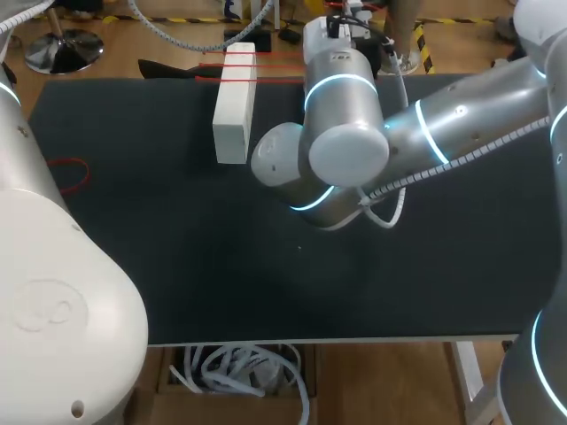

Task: Grab the tape and strap the tape.

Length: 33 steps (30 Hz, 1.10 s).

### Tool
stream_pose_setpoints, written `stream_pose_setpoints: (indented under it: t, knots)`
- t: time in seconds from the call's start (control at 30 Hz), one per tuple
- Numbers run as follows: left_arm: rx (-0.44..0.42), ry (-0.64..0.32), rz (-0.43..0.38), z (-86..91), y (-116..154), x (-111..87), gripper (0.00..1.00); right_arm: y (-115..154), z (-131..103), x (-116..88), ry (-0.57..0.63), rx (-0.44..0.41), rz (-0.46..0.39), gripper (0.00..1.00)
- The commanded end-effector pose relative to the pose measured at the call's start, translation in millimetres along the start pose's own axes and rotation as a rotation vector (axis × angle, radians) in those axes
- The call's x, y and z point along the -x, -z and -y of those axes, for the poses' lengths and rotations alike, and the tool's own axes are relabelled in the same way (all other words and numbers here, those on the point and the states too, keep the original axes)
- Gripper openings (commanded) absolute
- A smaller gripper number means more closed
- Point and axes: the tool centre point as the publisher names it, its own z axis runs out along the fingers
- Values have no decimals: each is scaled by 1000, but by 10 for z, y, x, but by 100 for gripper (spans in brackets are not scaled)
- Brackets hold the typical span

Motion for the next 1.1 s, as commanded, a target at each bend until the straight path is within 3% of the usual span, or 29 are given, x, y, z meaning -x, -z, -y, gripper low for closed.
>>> stream_pose_setpoints:
  t: [0.03, 1.1]
  knots:
    - [4, 1, -2, 8, 10, -2, 0, 21, 24, 49, 3, 13, -14, 0]
    - [4, 1, -2, 8, 10, -2, 0, 60, -101, 15, -40, 70, -43, 0]
